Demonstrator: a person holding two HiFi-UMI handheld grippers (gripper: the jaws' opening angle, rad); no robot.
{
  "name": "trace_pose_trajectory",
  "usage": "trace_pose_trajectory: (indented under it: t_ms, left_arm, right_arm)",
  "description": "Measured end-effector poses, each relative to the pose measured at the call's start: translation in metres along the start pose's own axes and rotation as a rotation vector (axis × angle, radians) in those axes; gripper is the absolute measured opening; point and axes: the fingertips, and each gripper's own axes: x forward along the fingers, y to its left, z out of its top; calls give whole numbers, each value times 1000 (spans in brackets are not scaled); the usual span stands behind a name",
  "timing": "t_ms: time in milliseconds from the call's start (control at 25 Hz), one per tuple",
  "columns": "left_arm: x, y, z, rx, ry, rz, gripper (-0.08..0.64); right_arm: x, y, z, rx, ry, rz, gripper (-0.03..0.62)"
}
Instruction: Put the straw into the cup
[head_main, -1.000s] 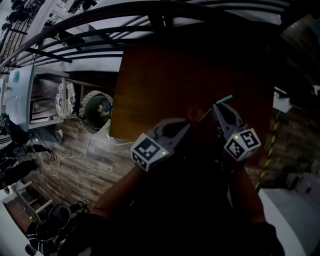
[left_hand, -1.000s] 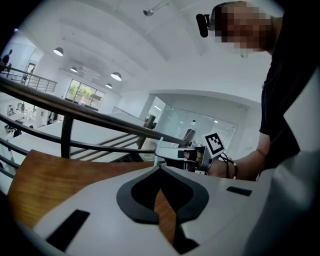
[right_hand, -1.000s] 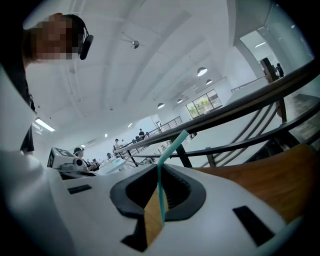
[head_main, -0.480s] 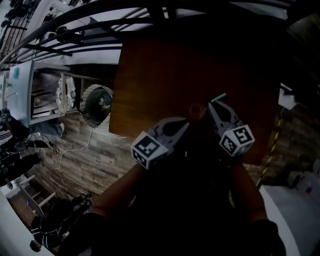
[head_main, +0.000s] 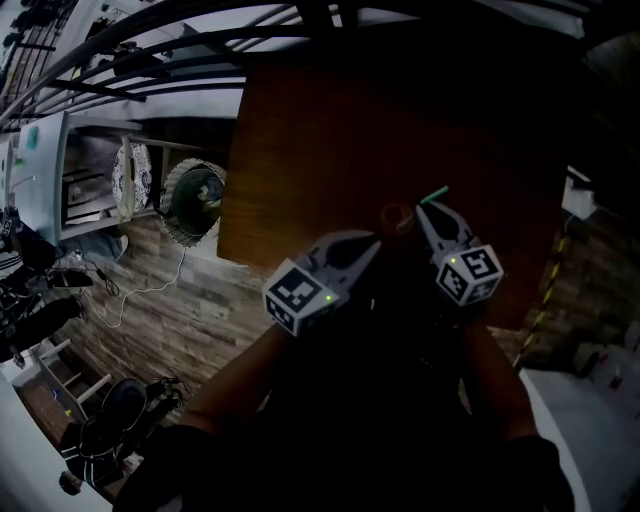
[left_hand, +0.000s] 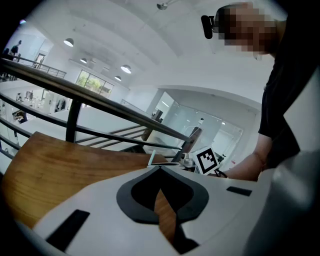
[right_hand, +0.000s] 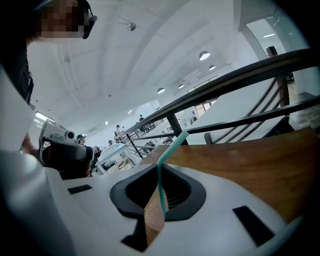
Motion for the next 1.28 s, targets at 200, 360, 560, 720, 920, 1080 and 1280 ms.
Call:
trace_pose_trajectory:
  t_ms: [200, 360, 560, 720, 920, 1080, 1280]
  left_arm:
    - [0, 0, 2, -10, -10, 5, 11]
    - [2, 0, 1, -14, -15, 8, 11]
    - [-2, 1, 3, -14, -18, 7, 11]
    - [-4, 0, 1, -12, -20, 10, 11]
    - [-12, -3, 4, -8, -24, 14, 11]
    - [-16, -8, 5, -3, -30, 18, 11]
    - [-20, -17, 2, 10, -33, 24, 11]
  right_arm:
    - [8, -4, -13, 1, 41, -5, 34]
    - [9, -8, -22, 1, 66, -15, 34]
    - [12, -7, -29, -11, 87, -27, 35]
    - [12, -8, -28, -16, 79, -38, 35]
    - [13, -4, -30, -23, 102, -41, 35]
    - [11, -1, -34, -19, 115, -41, 71]
    - [4, -2, -40, -22, 128, -55, 92]
